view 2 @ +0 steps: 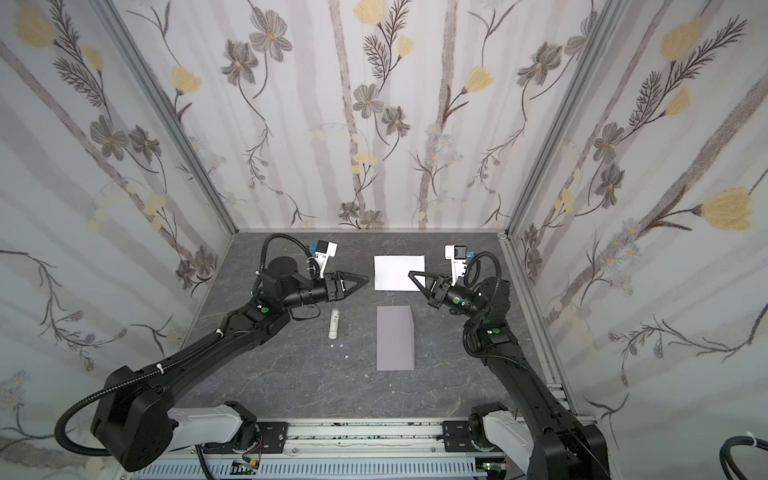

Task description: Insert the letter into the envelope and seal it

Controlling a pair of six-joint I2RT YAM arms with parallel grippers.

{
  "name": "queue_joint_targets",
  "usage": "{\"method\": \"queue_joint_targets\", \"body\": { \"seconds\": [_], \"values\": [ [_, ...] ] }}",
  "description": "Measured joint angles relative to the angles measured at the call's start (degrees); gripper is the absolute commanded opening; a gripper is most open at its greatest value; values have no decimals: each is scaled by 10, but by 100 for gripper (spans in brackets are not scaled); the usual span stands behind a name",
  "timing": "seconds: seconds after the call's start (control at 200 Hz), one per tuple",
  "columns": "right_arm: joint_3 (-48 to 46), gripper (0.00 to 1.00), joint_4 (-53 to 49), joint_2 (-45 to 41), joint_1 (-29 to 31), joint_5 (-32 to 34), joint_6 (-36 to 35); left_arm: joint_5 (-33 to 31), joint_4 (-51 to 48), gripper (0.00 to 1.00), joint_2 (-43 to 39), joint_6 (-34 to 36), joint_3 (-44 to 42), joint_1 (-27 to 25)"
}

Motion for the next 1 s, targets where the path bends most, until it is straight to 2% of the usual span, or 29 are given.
{"method": "queue_joint_targets", "body": {
  "seconds": [0.11,0.22,0.345,0.51,0.755,0.999],
  "values": [
    [-28,0,35,-16,22,63,29,-61,75,66,-27,-37,-57,-17],
    [-49,0,59,-35,64,141,42,-128,144,64,-28,-67,-100,-57],
    [-74,0,95,-44,110,228,59,-187,234,63,-4,-92,-126,-102],
    [-103,0,136,-42,162,322,82,-250,315,62,39,-107,-131,-134],
    [-122,0,173,-40,211,416,95,-296,385,55,91,-107,-97,-165],
    [-122,0,195,-27,228,455,102,-310,419,46,135,-112,-75,-174]
  ]
}}
